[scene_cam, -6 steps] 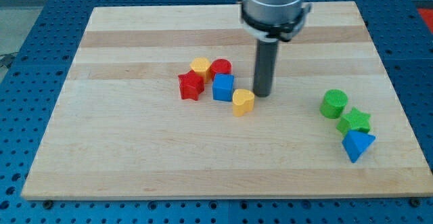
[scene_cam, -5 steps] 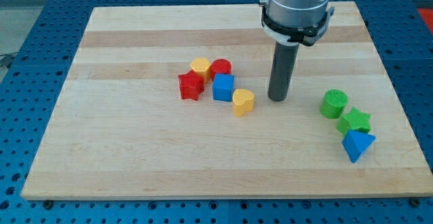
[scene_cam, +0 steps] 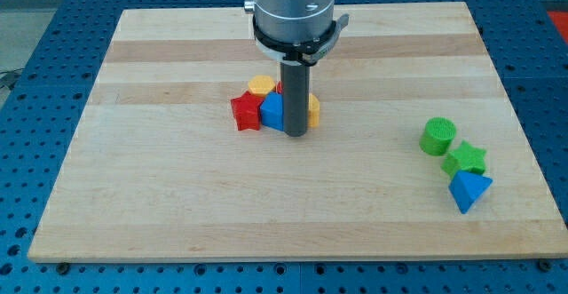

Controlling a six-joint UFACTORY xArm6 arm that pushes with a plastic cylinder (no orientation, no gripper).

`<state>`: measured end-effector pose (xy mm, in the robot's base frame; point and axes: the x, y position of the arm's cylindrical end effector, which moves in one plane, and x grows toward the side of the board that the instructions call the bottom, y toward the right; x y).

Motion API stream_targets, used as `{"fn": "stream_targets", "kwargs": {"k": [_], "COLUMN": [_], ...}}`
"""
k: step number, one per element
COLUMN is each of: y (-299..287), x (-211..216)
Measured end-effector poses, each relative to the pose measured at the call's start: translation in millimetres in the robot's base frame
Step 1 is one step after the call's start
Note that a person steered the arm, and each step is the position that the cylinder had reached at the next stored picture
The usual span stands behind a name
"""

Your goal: Adjust the yellow heart to the right of the blue cube

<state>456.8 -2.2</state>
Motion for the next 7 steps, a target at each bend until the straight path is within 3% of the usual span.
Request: {"fn": "stream_targets", "kwargs": {"k": [2,3,4,5,6,7], "y": [111.4,188.2,203.3,260.1,305.4,323.4], "x": [-14.5,-64.8,-66.5,-50.2,49.3,119.3]}}
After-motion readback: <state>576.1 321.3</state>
